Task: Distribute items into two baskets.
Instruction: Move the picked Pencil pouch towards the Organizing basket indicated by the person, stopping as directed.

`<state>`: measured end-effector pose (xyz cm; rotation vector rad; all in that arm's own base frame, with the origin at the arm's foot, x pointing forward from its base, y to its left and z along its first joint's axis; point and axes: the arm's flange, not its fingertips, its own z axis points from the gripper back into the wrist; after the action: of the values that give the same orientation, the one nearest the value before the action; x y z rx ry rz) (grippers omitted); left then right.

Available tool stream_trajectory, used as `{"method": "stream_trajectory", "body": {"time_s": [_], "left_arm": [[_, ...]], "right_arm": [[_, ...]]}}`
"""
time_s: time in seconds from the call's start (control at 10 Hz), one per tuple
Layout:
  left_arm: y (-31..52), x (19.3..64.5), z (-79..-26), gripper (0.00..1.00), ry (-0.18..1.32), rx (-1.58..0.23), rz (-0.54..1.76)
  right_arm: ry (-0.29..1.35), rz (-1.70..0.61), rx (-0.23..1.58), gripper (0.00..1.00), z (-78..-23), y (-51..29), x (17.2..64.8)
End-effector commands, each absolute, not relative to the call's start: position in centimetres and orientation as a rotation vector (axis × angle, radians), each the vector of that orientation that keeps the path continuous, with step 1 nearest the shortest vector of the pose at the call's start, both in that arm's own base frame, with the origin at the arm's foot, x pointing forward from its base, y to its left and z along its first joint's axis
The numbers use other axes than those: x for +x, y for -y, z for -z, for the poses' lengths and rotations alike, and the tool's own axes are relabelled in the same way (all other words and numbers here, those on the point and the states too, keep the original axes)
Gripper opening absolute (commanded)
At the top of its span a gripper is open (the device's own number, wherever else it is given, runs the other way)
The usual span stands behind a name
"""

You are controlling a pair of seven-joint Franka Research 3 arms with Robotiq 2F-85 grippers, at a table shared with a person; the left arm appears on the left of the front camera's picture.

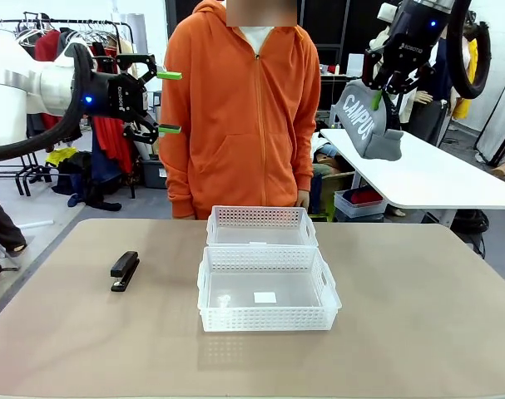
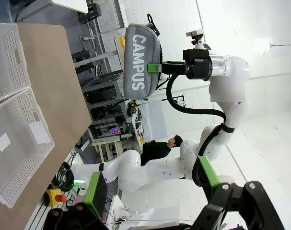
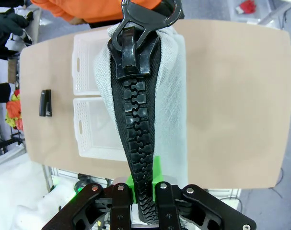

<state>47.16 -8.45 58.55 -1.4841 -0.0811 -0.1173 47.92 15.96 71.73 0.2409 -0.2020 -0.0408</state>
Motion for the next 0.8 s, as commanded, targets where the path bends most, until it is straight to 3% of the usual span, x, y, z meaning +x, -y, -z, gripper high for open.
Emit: {"method": "stream_trajectory", "body": {"time_s": [0.0, 0.7], "left_arm": [[8.38, 47.04, -58.77, 1.0, 0.085, -1.485, 0.119], [8.38, 47.04, -58.77, 1.0, 0.085, -1.485, 0.119]], "right_arm": [[0.204, 0.039, 0.241, 0.0, -71.73, -16.03, 47.47], [0.204, 0.039, 0.241, 0.0, -71.73, -16.03, 47.47]]}}
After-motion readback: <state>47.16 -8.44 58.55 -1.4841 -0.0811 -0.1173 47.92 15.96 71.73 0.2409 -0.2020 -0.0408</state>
